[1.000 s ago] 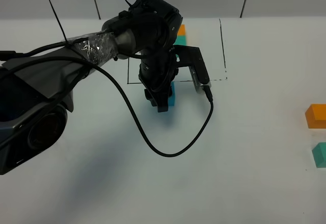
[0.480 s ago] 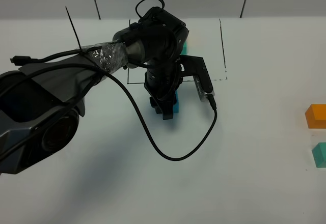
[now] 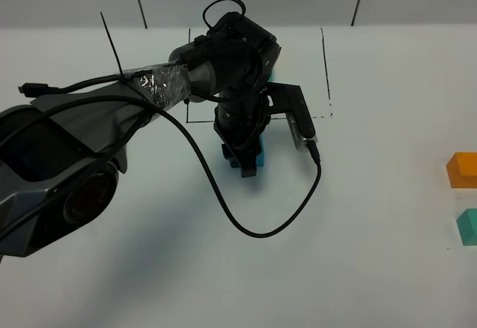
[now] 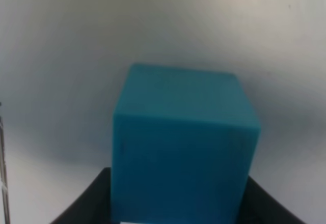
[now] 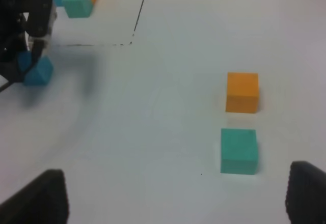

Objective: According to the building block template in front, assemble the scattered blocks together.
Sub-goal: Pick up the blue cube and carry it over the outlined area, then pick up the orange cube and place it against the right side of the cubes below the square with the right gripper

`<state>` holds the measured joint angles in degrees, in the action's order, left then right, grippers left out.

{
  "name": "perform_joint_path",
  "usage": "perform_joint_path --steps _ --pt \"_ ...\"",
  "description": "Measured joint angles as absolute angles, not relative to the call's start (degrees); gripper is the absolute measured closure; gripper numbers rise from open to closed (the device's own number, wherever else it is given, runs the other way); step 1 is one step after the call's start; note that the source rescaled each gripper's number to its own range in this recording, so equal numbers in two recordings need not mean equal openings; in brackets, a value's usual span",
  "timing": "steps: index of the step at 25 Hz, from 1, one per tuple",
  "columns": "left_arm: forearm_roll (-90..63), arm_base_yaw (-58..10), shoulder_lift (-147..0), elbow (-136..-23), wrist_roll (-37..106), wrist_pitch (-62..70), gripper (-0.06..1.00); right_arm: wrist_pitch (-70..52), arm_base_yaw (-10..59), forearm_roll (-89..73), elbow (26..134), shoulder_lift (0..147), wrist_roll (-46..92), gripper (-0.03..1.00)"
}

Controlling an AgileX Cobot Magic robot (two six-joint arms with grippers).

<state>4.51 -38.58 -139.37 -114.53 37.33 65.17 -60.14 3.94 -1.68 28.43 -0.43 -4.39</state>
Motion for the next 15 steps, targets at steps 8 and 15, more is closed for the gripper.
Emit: perform_joint_path --steps 8,15 --pt "4.5 -38.6 -139.4 -114.5 37.2 65.2 0.94 -60.1 3.9 -1.7 28.4 -0.4 -4.5 0.23" --pt "4.3 -38.6 -140.0 -114.5 37.2 65.3 0.5 -60.1 3.9 -1.7 28.4 -0.4 -4.6 0.23"
